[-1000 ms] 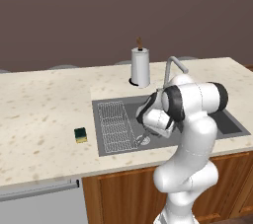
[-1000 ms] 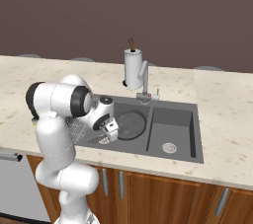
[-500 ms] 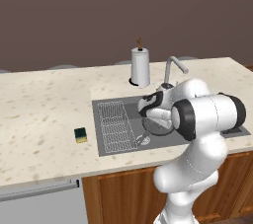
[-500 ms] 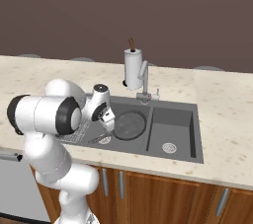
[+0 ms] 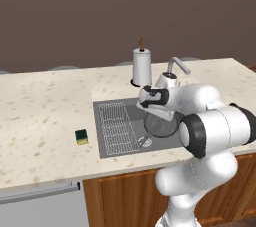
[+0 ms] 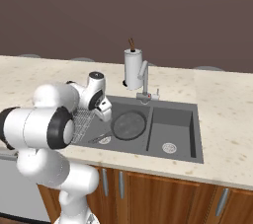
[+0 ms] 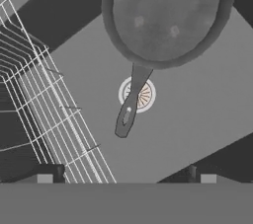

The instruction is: Pick the pan and sponge and place them into the sink. Then turn on the water.

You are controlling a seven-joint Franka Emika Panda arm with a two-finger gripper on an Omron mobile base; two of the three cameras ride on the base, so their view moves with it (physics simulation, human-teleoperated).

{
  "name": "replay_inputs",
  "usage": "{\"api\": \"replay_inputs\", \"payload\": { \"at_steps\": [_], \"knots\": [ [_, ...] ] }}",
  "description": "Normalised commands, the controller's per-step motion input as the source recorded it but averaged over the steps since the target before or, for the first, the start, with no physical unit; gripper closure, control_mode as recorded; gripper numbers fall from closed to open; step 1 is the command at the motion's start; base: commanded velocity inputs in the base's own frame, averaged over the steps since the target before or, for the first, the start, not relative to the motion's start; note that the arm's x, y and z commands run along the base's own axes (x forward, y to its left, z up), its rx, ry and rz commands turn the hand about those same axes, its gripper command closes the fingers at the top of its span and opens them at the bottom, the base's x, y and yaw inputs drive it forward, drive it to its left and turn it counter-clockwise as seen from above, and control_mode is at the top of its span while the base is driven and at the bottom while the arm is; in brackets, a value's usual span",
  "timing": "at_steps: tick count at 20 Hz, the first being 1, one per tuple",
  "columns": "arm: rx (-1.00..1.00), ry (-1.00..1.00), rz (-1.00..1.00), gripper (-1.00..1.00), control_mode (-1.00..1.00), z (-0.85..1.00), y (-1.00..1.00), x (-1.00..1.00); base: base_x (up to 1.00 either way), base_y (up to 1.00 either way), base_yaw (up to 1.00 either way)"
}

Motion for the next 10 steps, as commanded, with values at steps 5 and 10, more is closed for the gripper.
{"api": "replay_inputs", "payload": {
  "at_steps": [5, 10],
  "knots": [
    [-0.01, 0.0, 0.19, -1.0, -1.0, 0.47, 0.11, -0.33, 0.0, 0.0, 0.0],
    [-0.05, 0.0, 0.16, -1.0, -1.0, 0.35, 0.2, -0.33, 0.0, 0.0, 0.0]
  ]
}}
